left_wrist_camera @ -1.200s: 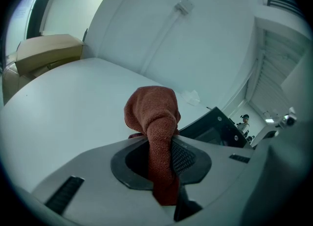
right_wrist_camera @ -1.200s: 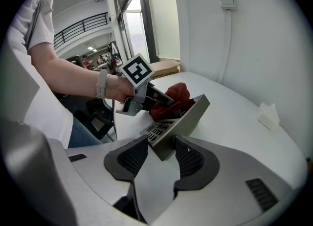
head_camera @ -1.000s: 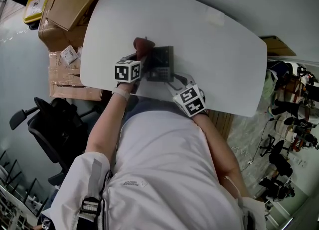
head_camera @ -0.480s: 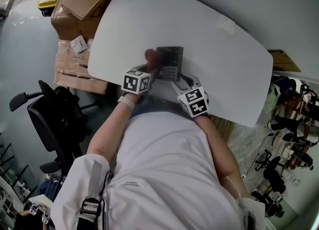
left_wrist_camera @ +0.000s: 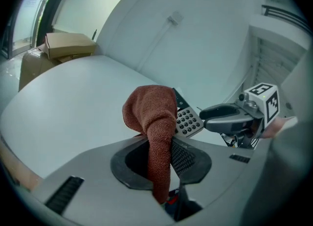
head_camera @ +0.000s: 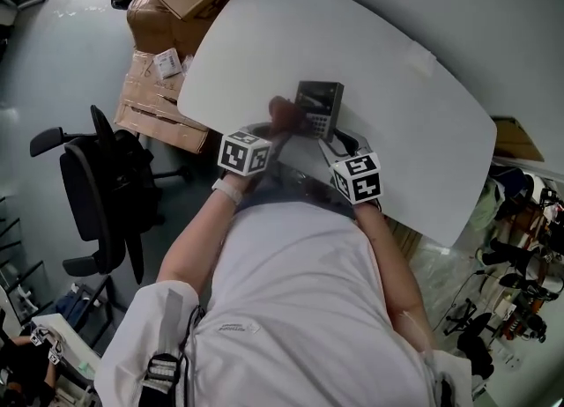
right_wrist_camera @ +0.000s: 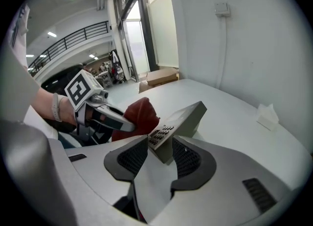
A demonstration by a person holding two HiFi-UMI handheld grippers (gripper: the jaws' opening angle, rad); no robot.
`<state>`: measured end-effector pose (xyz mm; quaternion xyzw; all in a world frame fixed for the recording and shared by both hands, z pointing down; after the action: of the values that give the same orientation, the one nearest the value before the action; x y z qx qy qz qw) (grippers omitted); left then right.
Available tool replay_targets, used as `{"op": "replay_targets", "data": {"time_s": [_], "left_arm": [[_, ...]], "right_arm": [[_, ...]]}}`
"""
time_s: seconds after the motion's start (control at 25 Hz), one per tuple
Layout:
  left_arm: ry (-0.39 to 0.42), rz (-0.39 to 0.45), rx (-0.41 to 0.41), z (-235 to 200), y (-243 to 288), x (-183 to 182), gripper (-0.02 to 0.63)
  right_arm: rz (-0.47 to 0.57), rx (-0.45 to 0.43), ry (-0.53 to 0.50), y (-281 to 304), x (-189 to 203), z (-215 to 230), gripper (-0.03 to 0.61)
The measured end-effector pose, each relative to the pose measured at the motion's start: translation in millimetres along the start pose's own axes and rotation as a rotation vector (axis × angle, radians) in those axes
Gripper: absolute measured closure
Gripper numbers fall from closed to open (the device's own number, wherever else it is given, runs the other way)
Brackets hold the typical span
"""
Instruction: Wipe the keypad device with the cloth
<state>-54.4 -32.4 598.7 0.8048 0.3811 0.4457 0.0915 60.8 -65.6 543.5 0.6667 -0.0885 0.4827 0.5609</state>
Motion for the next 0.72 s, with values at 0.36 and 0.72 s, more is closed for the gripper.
{"op": "replay_targets", "data": {"time_s": [0.36,0.72], "left_arm": [[0.064,0.217,-0.011,66,-60,-23,0.532],[0.160,0.403,0.003,164,-107,-14,0.532]], "right_arm": [[0.352,-0.126,0.044,-66,-47,-22,0.494],[0.495,-0.204,0.042,-151,-32,-38,0.529]]}}
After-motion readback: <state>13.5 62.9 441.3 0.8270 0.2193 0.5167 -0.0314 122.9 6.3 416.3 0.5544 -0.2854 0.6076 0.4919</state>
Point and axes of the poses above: the fingertips, and each gripper's own axes: y forward along the fingers, z to its right, x out of its underside, the point moved 2 cm from there along -y, backward along the fingers, and after that the axes turned 8 degrees about z, right-handed, at the moved point
